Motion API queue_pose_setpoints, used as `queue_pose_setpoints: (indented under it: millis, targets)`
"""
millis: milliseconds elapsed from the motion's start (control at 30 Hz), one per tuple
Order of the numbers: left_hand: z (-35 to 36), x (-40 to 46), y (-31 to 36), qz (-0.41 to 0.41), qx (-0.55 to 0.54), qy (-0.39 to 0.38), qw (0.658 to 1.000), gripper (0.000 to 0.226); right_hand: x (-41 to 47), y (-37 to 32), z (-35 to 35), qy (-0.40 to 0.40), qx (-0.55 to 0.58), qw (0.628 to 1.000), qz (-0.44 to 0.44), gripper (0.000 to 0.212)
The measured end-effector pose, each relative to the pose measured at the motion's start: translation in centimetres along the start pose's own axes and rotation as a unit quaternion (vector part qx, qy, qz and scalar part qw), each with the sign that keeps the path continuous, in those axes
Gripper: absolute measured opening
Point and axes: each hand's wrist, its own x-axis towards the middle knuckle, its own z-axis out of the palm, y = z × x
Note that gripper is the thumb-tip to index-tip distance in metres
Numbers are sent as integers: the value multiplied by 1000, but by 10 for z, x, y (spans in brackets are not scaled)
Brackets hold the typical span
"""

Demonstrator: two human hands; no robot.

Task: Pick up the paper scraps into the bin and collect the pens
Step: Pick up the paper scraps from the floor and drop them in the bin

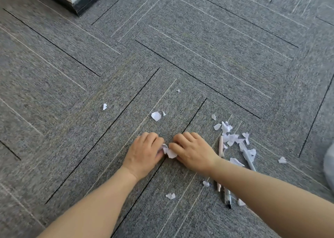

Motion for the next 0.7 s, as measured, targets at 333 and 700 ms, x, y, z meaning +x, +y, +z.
queue_pose_setpoints:
  millis: [333,700]
  targets:
    - [-19,46,-9,-81,-93,13,992,26,21,16,-38,-24,142,964,223,3]
    - [-135,221,202,18,-418,207,885,37,-94,78,-240,445,193,731,479,26]
